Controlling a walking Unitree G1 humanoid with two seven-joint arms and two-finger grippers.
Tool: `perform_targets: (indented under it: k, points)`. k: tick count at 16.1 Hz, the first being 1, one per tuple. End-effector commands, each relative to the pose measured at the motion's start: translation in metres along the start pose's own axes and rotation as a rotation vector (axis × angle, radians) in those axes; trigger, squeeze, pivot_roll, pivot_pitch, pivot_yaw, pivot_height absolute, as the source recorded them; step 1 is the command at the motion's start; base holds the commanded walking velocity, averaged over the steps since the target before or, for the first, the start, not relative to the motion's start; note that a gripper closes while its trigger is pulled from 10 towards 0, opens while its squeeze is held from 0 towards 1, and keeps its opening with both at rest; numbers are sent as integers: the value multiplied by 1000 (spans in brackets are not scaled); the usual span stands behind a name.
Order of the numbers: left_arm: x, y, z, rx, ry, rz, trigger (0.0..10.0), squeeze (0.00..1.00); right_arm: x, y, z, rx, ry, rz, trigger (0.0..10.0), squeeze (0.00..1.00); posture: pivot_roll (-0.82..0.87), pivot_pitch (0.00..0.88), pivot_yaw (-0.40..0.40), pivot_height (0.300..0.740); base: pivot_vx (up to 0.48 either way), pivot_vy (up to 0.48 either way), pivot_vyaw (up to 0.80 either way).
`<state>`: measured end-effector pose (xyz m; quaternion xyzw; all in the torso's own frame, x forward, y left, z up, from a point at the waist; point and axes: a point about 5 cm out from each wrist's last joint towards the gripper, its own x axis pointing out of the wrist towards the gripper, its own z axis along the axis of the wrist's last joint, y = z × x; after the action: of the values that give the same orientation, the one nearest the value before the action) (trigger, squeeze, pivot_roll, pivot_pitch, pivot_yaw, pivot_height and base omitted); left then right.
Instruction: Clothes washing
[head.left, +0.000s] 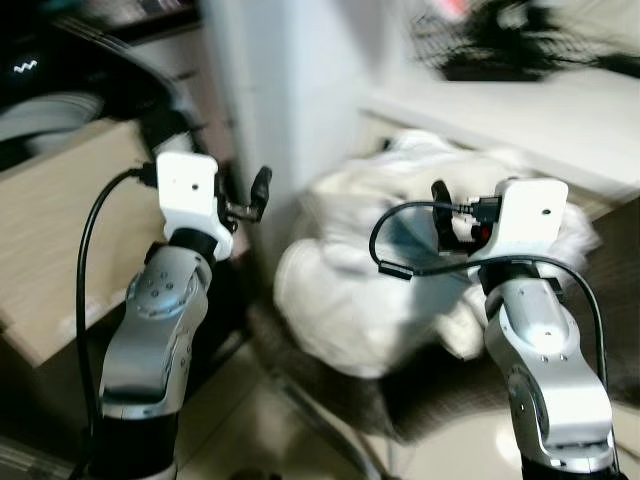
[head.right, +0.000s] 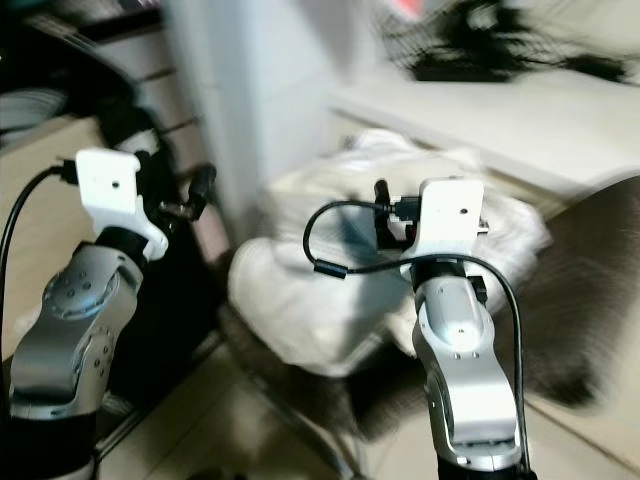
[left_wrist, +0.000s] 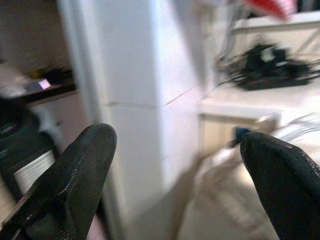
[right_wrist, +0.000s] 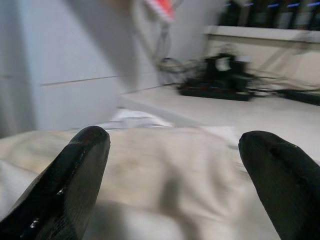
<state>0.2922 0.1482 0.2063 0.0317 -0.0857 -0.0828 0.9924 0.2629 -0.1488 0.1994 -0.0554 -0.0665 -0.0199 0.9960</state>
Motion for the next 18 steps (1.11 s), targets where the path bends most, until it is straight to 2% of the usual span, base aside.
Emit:
perform_targets:
  k: [1,4,8,11,14,16,18]
  points:
    - [3,0,2,22,-15,-23,10000,0,-4,-1,4,8,-14,-10,10000,0,-62,22,38,740,0,0,-800]
    - [5,-3,2,31,-19,-44,10000,0,-7,-1,4,5,-10,-9,10000,0,-71,19,43,740,0,0,-800]
    - [6,-6,1,33,-23,-53,10000,0,-7,0,10,-10,-53,22,10000,0,-73,11,46,740,0,380,-747]
    - [9,-5,4,30,-37,-51,10000,0,-6,4,25,-40,-154,58,10000,0,-75,7,45,740,0,407,0]
    - [11,-6,6,31,-48,-54,10000,0,-6,3,28,-21,-163,66,10000,0,-78,5,42,740,0,407,0]
    - [12,-10,7,24,-50,-68,10000,0,-9,0,17,-18,-111,44,10000,0,-76,6,41,740,0,407,0]
    - [11,-14,6,111,-40,-83,10000,0,-12,-2,12,-23,-95,25,10000,0,-80,8,43,740,0,-240,0]
